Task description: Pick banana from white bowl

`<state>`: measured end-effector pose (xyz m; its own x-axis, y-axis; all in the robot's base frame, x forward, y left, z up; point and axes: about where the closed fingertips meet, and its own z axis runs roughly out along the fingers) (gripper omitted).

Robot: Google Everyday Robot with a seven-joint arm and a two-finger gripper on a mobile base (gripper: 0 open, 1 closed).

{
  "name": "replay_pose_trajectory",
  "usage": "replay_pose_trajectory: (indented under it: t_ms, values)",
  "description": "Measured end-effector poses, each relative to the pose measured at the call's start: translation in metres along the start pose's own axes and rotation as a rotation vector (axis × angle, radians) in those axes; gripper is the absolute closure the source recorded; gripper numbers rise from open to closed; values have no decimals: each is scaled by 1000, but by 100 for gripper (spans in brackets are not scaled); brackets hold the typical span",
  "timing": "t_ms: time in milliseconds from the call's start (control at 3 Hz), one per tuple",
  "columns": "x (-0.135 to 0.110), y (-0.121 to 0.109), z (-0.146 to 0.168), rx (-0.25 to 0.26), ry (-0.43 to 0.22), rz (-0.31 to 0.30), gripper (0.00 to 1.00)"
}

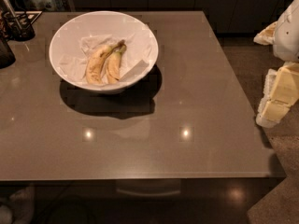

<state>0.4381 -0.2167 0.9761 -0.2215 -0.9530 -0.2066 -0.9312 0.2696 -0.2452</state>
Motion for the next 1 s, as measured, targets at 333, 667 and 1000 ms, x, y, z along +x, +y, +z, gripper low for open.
replay_pose_trajectory:
  t_ms: [333, 667, 1000]
  values:
    - [0, 0, 0, 0, 0, 0, 0]
    - [-9, 2, -5, 16, -4, 25, 0]
    - [-44, 7, -9, 18, 20, 38, 0]
